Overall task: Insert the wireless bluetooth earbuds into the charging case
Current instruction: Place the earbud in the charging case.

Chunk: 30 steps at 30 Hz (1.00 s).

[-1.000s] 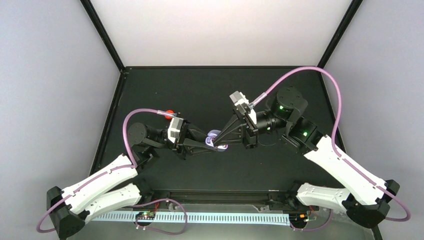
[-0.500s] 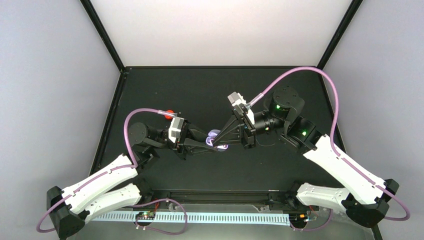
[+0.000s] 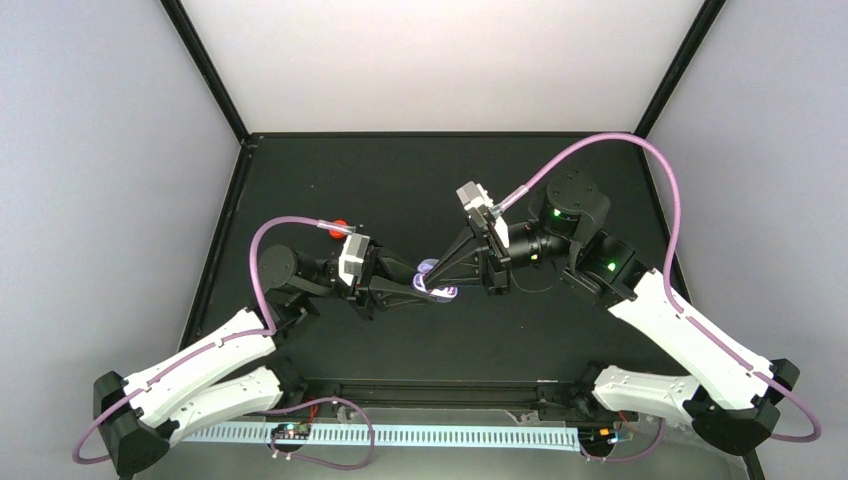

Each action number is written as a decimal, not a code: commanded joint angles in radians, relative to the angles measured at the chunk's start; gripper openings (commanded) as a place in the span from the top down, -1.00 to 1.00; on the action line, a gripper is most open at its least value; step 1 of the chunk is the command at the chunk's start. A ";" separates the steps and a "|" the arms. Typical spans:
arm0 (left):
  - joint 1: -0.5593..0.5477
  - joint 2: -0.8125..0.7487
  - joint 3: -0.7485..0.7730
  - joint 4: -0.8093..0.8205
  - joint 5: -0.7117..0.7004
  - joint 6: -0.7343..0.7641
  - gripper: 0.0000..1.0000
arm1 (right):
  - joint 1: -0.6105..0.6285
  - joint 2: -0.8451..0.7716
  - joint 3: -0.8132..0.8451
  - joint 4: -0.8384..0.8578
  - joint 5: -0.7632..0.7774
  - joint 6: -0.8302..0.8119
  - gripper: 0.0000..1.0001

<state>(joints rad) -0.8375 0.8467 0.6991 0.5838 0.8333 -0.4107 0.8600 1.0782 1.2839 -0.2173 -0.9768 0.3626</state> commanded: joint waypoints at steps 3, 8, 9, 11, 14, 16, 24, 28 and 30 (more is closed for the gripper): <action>-0.008 -0.001 0.012 0.024 -0.014 0.010 0.97 | 0.008 -0.006 0.029 -0.047 0.040 -0.035 0.90; -0.008 -0.006 0.010 0.023 -0.020 0.010 0.97 | 0.008 -0.015 0.031 -0.070 0.057 -0.053 0.87; -0.008 -0.006 0.009 0.024 -0.021 0.010 0.97 | 0.008 -0.017 0.030 -0.073 0.061 -0.057 0.87; -0.008 -0.006 0.008 0.022 -0.026 0.009 0.97 | 0.007 -0.023 0.030 -0.084 0.072 -0.067 0.86; -0.008 -0.007 0.007 0.018 -0.029 0.008 0.97 | 0.007 -0.031 0.031 -0.105 0.085 -0.083 0.86; -0.008 -0.008 0.008 0.020 -0.031 0.007 0.97 | 0.008 -0.035 0.032 -0.120 0.096 -0.094 0.85; -0.008 -0.005 0.002 0.034 -0.027 -0.006 0.97 | 0.008 -0.036 0.037 -0.127 0.112 -0.096 0.80; -0.008 -0.008 -0.007 0.053 -0.029 -0.023 0.97 | 0.007 -0.033 0.051 -0.137 0.119 -0.104 0.77; -0.008 -0.010 -0.019 0.078 -0.036 -0.042 0.97 | 0.007 -0.033 0.057 -0.151 0.127 -0.112 0.77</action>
<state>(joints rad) -0.8394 0.8463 0.6884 0.5827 0.8066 -0.4206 0.8627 1.0481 1.3064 -0.3416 -0.8837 0.2768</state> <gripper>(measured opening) 0.245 0.113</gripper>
